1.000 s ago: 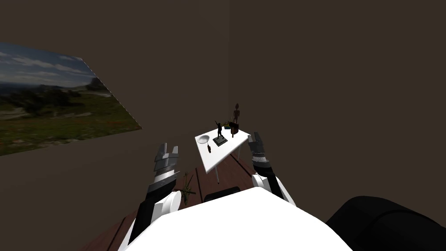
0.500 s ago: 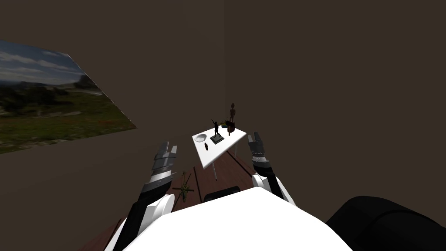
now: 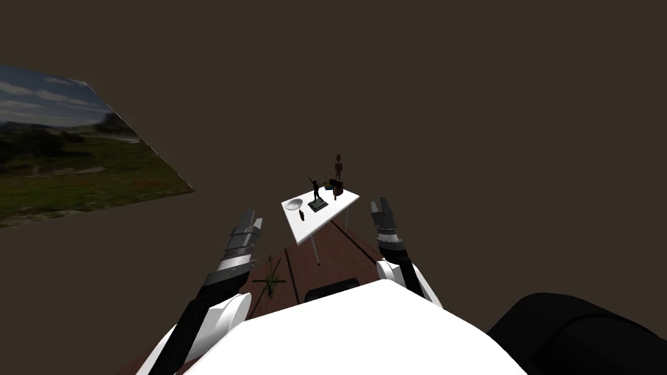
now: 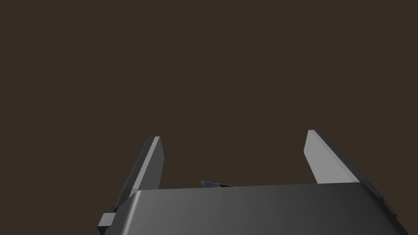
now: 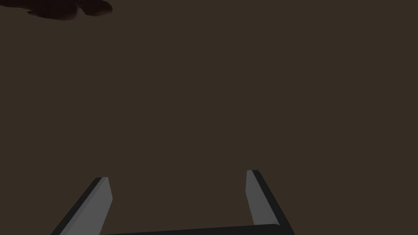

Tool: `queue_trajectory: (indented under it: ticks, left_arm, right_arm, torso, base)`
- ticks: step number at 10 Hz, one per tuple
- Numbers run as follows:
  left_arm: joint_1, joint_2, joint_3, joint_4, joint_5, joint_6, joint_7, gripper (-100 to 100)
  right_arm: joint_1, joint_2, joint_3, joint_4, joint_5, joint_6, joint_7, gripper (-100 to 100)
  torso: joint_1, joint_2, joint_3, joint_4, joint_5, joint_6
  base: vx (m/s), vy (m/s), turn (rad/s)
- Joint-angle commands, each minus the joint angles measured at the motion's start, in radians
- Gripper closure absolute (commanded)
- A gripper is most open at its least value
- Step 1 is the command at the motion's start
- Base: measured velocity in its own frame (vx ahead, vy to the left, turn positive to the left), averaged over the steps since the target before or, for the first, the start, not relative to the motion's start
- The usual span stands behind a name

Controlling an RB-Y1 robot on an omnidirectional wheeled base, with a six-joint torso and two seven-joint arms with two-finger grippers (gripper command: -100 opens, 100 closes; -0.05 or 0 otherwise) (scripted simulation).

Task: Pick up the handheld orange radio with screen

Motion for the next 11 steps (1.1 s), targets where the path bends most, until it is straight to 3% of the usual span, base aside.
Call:
queue_trajectory:
  ticks: [1,11]
  left_arm:
    - [0.002,0.020,0.013,-0.012,0.007,0.046,-0.019,-100]
    - [0.005,0.101,0.068,-0.044,0.039,0.279,-0.094,-100]
  right_arm:
    - [0.000,0.000,0.000,0.000,0.000,0.000,0.000,0]
    - [0.000,0.000,0.000,0.000,0.000,0.000,0.000,0]
  torso:
    - [0.000,0.000,0.000,0.000,0.000,0.000]
    - [0.000,-0.005,-0.003,-0.001,0.000,0.000]
  base:
    - [-0.069,-0.068,-0.102]
    - [-0.047,-0.070,-0.075]
